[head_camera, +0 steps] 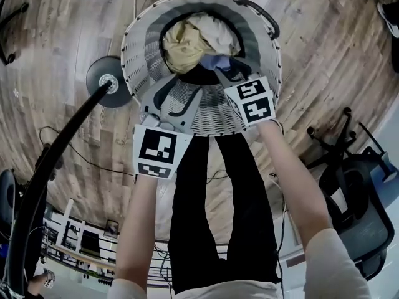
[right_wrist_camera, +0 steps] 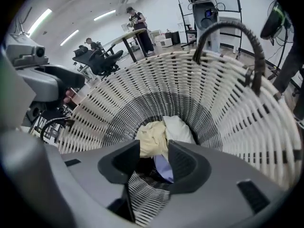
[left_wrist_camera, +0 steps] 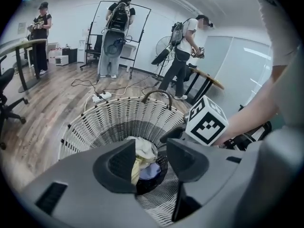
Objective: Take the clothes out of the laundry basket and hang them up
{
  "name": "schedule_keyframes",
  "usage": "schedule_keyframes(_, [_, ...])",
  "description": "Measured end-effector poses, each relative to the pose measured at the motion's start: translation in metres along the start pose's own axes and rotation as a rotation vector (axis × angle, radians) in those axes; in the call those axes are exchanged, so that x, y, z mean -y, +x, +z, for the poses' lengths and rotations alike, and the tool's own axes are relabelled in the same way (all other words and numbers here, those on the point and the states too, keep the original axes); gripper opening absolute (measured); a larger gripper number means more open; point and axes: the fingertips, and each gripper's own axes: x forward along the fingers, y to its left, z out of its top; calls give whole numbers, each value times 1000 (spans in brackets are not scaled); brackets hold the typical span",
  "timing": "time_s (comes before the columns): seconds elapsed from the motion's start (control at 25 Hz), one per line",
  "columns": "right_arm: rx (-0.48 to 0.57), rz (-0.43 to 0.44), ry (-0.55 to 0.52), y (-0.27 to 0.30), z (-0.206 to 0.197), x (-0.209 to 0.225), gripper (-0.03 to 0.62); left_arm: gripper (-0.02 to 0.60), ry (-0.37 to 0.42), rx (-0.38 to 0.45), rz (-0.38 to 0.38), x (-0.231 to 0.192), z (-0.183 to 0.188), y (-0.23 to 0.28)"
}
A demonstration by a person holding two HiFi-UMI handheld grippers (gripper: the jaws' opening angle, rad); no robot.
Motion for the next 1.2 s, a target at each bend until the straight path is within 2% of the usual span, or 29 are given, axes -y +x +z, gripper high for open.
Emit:
schedule_keyframes(0.48, [-87,-8,-68,84,-33,26,189,206,-33,18,-8,-18,-10,37])
schedule_keyframes(0.76, [-141,-14,-66,120,-52,36,182,206,-76,29,-16,-27,-15,44])
schedule_keyframes(1.2, [-219,-133,-121,159,-82,58,135,206,-155,58,-44,-40,-12,45])
